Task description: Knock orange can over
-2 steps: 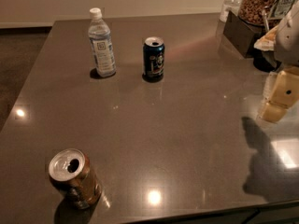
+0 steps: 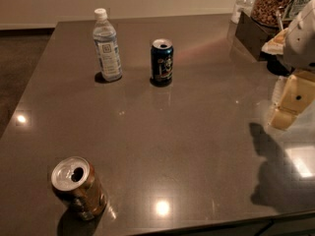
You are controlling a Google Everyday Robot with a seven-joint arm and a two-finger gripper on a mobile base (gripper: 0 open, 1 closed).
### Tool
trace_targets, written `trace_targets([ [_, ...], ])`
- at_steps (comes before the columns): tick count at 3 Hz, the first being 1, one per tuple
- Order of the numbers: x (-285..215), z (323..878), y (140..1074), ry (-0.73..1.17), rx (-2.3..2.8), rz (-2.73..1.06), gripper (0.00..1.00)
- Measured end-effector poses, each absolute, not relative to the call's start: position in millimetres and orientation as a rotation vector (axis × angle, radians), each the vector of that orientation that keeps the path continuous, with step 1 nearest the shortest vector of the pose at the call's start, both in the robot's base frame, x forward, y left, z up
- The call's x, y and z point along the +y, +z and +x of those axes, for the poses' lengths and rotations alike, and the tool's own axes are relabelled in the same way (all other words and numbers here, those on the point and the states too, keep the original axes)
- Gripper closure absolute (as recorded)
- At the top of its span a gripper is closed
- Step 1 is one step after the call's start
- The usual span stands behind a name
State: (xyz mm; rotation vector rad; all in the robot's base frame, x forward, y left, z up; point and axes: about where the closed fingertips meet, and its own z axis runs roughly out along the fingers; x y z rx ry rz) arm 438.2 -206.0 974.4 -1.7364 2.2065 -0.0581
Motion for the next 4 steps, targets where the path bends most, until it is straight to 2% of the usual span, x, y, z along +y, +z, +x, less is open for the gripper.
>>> trace_targets([
  [2,-144.3,418.0,959.3,0.175,2.036,-1.81,0.0],
  [4,-72.0,386.6,929.9,0.325,1.9,-1.9,0.0],
])
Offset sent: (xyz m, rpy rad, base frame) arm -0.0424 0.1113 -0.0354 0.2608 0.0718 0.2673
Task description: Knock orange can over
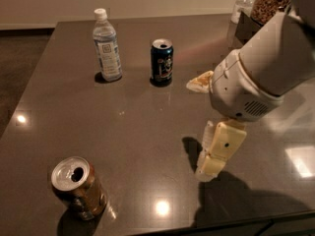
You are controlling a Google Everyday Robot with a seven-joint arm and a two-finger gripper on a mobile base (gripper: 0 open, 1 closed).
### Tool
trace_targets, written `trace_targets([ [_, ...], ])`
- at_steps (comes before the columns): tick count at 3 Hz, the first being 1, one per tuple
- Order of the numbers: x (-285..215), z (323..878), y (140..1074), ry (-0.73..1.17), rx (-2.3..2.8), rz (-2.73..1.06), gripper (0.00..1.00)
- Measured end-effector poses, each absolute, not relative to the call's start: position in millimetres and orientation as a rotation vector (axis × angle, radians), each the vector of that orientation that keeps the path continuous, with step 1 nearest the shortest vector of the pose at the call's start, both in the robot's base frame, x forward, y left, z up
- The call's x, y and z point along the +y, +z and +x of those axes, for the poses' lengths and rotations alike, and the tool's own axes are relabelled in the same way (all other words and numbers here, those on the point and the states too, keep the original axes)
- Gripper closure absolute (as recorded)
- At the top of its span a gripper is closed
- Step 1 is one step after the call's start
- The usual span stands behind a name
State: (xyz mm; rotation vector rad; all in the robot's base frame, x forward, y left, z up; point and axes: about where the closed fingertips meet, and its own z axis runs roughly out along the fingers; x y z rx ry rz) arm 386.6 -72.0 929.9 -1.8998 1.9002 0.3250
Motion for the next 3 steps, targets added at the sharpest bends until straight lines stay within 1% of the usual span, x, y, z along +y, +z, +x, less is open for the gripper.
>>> trace_targets([
  [2,-0.3,348.3,909.2,0.47,1.805,-1.862,0.0],
  [3,24.1,333.4,901.0,0.531,1.772,-1.864,0.0],
])
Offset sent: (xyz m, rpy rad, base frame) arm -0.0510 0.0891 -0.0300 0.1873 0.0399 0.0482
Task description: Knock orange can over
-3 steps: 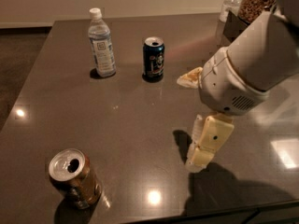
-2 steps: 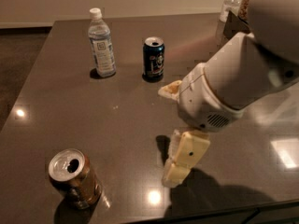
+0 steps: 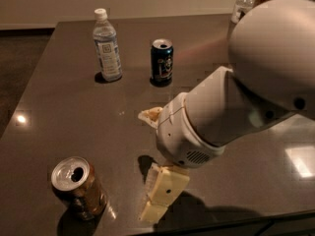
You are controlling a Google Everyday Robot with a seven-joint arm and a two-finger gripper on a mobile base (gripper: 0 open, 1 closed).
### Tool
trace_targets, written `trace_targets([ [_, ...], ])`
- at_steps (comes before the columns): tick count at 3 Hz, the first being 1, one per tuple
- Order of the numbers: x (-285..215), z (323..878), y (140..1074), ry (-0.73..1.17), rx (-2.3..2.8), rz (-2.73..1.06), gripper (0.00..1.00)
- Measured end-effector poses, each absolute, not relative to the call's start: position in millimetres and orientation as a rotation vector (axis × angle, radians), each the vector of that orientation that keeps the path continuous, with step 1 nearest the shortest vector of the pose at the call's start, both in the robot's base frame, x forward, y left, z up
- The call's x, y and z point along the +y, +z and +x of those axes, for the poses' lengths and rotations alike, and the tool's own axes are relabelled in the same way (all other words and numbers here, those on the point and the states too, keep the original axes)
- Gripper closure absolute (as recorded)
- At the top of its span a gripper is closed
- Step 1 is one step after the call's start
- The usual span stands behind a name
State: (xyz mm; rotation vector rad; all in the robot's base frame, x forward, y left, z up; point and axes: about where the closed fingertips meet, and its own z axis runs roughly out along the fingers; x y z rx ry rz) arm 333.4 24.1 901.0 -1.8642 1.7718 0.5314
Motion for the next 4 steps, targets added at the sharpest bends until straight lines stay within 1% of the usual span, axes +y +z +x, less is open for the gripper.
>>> trace_targets([
  [3,91.5,313.0,886.5,0.643,1.693,-1.85,0.0],
  [4,105.5,306.0,891.2,0.675,1.662,-1.852,0.0],
])
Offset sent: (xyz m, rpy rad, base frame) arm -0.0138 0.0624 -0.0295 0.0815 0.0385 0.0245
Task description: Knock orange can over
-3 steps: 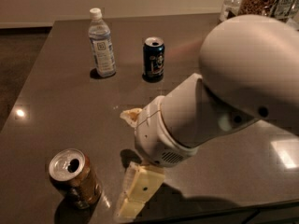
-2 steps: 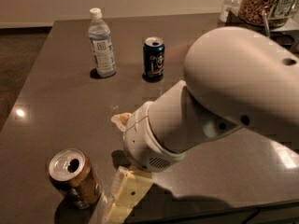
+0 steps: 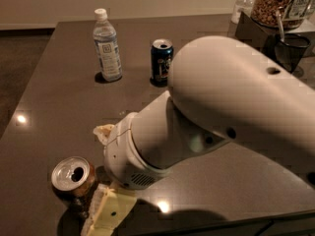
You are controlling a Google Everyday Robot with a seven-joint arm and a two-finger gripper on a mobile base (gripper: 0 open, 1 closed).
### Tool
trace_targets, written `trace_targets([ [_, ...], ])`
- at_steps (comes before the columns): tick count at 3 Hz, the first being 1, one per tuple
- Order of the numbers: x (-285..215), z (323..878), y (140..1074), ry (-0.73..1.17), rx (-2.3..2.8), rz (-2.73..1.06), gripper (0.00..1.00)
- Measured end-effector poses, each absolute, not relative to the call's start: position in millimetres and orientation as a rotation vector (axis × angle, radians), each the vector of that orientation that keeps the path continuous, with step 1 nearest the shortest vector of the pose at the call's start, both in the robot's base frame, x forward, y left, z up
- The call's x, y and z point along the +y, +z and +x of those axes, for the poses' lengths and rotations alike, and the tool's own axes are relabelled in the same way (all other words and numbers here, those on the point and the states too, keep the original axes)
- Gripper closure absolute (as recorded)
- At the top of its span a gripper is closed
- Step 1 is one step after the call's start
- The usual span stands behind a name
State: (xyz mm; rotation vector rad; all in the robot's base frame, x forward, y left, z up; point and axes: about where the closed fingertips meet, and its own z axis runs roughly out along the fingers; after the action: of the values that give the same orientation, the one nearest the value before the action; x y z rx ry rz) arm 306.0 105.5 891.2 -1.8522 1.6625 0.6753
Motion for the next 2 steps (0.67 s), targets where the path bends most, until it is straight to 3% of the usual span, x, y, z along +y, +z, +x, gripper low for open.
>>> trace_targets([
  [1,120.9,300.4,895.8,0.709,1.635,-1.863,0.16],
  [2,131.3,298.0,897.0,0.746,1.623,-1.877,0.39],
])
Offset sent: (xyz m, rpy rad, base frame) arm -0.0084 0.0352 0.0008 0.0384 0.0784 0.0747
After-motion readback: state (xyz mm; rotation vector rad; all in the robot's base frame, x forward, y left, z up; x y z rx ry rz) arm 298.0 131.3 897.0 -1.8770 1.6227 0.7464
